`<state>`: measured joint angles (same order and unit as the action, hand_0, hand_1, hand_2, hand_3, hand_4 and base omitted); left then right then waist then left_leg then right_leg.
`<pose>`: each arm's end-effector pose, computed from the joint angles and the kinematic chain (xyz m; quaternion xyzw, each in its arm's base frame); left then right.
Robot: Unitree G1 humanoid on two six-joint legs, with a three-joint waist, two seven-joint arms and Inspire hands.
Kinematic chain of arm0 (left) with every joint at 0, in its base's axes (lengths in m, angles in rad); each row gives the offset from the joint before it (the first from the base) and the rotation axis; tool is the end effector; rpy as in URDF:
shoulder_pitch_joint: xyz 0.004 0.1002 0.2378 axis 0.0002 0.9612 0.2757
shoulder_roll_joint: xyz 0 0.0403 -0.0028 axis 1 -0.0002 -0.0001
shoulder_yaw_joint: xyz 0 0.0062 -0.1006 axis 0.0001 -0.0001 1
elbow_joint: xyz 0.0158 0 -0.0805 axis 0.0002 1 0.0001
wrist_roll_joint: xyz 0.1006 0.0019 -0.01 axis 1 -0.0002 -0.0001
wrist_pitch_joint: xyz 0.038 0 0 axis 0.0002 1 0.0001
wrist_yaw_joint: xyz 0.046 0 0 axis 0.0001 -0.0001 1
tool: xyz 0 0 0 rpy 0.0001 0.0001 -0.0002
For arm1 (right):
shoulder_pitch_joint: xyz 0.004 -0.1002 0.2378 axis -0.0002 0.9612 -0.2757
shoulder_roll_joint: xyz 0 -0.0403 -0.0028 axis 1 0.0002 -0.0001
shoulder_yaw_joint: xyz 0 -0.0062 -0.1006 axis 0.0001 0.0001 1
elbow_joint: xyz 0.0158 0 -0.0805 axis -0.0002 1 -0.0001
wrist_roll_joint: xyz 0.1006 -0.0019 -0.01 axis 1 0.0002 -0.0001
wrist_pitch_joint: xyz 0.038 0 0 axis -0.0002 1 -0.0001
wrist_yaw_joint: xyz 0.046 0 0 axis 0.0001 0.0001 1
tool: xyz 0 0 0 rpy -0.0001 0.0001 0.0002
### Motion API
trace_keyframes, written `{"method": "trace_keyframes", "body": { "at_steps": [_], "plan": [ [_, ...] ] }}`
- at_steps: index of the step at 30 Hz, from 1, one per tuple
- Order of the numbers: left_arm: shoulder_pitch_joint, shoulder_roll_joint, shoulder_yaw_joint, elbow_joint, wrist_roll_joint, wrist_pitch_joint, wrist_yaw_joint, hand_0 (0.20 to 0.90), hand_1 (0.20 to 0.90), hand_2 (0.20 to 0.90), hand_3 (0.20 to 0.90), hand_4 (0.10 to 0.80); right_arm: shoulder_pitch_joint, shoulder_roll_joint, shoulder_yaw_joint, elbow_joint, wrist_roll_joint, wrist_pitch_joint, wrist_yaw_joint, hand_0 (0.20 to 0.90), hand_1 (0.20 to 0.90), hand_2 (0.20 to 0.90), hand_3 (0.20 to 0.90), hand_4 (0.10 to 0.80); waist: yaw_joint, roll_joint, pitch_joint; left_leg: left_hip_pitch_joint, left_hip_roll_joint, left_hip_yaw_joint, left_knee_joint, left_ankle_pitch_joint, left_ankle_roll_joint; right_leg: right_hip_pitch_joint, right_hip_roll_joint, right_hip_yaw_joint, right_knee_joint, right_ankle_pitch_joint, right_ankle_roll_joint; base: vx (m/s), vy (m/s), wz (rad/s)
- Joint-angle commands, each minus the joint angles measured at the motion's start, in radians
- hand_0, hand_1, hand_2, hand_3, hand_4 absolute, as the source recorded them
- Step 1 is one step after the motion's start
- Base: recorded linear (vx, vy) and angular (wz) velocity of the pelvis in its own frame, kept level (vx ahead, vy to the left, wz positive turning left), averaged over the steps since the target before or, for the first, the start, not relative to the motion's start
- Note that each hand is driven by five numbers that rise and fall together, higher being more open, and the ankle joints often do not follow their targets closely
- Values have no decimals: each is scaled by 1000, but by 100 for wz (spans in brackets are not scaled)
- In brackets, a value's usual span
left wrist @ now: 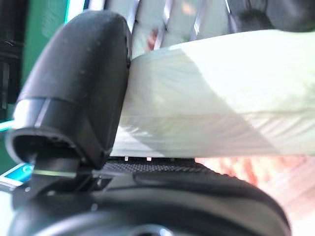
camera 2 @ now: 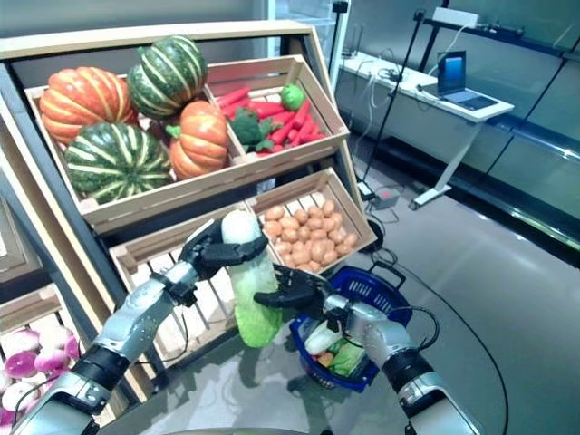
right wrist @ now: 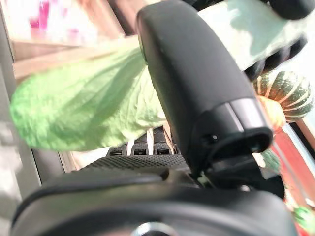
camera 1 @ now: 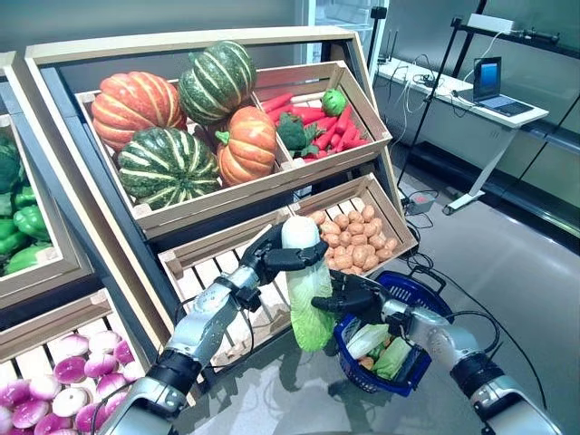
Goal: Put vegetables into the basket
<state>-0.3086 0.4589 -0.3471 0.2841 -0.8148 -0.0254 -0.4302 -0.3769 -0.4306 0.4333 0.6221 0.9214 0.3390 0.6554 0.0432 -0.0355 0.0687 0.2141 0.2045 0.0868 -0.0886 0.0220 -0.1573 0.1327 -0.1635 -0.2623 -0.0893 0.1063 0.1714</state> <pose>0.2550 0.1789 0.0580 -0.1414 0.0333 -0.3222 0.9355 0.2476 -0.1860 0.0011 0.2431 0.2959 0.3660 0.8481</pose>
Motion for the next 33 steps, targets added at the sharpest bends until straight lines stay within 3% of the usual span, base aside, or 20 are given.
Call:
{"method": "trace_keyframes", "body": {
  "at_steps": [1, 6, 15, 16, 17, 18, 32, 33],
  "plan": [
    [-217, -137, -92, -214, -273, -17, -248, 300, 300, 300, 300, 400, -227, 44, -47, 104, 152, 0, 162, 900, 900, 900, 900, 800, 16, -11, -65, -39, -76, -1, 1, -46, 59, 72, -32, 10, 2, -71, -17, 0, 0, 0],
    [-222, -140, -96, -154, -336, 26, -333, 300, 300, 300, 300, 400, -258, 33, -74, 120, 243, 29, 255, 900, 900, 900, 900, 800, 17, -11, -73, -34, -80, -10, 1, -54, 62, 76, -32, 13, 2, -74, -18, 0, 0, 0],
    [-234, -145, -113, -79, -330, 60, -404, 300, 300, 300, 300, 400, -284, 53, -91, 79, 356, 43, 255, 900, 900, 900, 900, 800, 10, -7, -78, -37, -83, -14, 1, -56, 65, 72, -31, 23, 2, -77, -19, 0, 0, 0],
    [-233, -148, -116, -70, -331, 65, -406, 300, 300, 300, 300, 400, -287, 59, -93, 70, 380, 40, 232, 686, 686, 686, 686, 657, 9, -6, -78, -38, -83, -14, 1, -56, 65, 71, -31, 25, 2, -77, -18, 0, 0, 0],
    [-231, -149, -115, -65, -327, 65, -408, 300, 300, 300, 300, 400, -286, 63, -95, 64, 395, 32, 215, 338, 338, 338, 338, 425, 8, -6, -78, -38, -83, -13, 1, -56, 65, 71, -31, 25, 2, -77, -19, 0, 0, 0],
    [-228, -151, -116, -53, -325, 66, -414, 300, 300, 300, 300, 400, -285, 70, -99, 52, 405, 23, 188, 300, 300, 300, 300, 400, 7, -5, -77, -38, -83, -13, 1, -56, 66, 70, -30, 27, 2, -77, -19, 0, 0, 0],
    [-212, -130, -110, -16, -276, 46, -393, 300, 300, 300, 300, 400, -283, 54, -113, 23, 389, 7, 123, 300, 300, 300, 300, 400, -1, -7, -75, -45, -76, -4, 1, -50, 65, 59, -28, 34, 2, -72, -20, 0, 0, 0],
    [-212, -126, -109, -16, -272, 46, -386, 498, 498, 498, 498, 532, -283, 53, -114, 23, 385, 6, 120, 300, 300, 300, 300, 400, -1, -7, -75, -46, -75, -3, 1, -50, 65, 59, -28, 34, 2, -72, -20, 0, 0, 0]
  ]
}}
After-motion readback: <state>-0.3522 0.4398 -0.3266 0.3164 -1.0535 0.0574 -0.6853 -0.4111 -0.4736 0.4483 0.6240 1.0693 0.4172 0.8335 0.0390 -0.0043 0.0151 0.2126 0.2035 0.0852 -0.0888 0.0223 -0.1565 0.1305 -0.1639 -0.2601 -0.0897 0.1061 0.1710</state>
